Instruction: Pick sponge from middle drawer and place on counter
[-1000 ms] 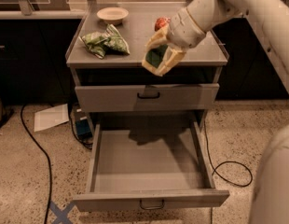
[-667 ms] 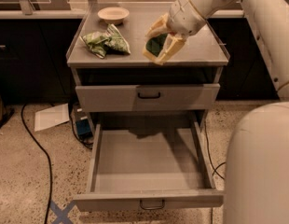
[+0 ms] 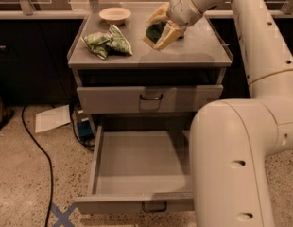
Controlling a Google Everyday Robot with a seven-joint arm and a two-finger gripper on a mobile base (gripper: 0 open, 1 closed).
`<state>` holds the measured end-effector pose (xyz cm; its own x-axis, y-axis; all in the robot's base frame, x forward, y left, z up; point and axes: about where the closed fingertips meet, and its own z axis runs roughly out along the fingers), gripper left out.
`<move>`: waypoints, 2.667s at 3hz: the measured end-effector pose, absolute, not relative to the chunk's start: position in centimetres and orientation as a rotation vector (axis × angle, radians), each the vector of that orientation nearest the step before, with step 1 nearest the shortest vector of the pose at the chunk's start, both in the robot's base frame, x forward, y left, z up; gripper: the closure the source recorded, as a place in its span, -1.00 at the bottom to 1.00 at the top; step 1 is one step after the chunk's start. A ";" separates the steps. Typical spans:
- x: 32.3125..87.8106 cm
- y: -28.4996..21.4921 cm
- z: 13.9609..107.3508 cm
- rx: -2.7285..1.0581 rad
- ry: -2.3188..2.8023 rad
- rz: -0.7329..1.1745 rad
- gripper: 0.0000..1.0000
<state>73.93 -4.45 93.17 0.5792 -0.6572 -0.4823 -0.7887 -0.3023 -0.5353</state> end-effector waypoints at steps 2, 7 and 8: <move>78.6 -4.1 89.5 -1.942 1.200 0.215 1.00; 79.6 -3.8 85.5 -1.926 1.319 0.283 1.00; 78.2 -4.2 90.2 -1.871 1.242 0.286 1.00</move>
Offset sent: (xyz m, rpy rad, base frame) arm 0.1531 -0.0315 -0.0194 0.0613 0.0383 -0.1164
